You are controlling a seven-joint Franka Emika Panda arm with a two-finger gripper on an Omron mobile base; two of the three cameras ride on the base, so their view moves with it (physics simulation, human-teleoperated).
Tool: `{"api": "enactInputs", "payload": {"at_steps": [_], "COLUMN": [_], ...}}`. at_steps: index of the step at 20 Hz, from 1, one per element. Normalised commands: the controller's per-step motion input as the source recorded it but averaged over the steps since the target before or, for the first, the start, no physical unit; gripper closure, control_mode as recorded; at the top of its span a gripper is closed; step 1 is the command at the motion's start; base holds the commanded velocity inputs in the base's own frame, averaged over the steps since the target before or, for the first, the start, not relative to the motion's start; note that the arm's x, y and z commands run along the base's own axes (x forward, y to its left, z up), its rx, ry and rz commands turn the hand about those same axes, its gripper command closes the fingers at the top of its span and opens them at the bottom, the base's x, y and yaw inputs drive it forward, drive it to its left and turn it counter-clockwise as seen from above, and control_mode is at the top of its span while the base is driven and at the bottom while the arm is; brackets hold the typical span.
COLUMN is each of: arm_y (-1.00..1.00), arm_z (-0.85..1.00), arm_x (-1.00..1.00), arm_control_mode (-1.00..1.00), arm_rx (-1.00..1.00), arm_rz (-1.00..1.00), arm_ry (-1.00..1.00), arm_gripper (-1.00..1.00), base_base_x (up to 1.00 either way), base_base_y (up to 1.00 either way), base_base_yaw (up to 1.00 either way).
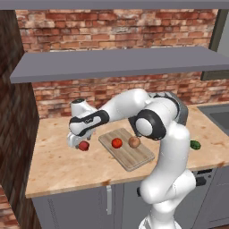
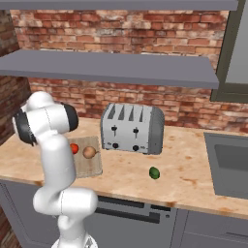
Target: Place the avocado, onion, tomato, and bell pepper on the cutting board.
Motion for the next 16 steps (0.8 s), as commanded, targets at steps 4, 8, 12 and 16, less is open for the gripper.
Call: {"api": "enactInputs", "payload": {"at_steps": [4, 8, 12, 16], "arm_y": [0.00, 0.00, 0.00, -0.06], "arm_z": [-0.18, -0.17, -0.29, -0.14], "arm_x": [0.16, 0.04, 0.00, -0.09], "arm_control_mode": [-1.00, -1.00, -1.00, -1.00], "arm_rx": [-0.02, -0.03, -0.04, 0.00], "arm_rz": [0.00, 0.00, 0.00, -0.04], "arm_ry": [0.03, 0.01, 0.05, 0.11], "arm_gripper": [-1.00, -1.00, 1.00, 1.00], "base_base_x": [0.00, 0.00, 0.00, 0.00], "base_base_y": [0.00, 0.00, 0.00, 0.00], "base_base_yaw": [0.00, 0.00, 0.00, 0.00]}}
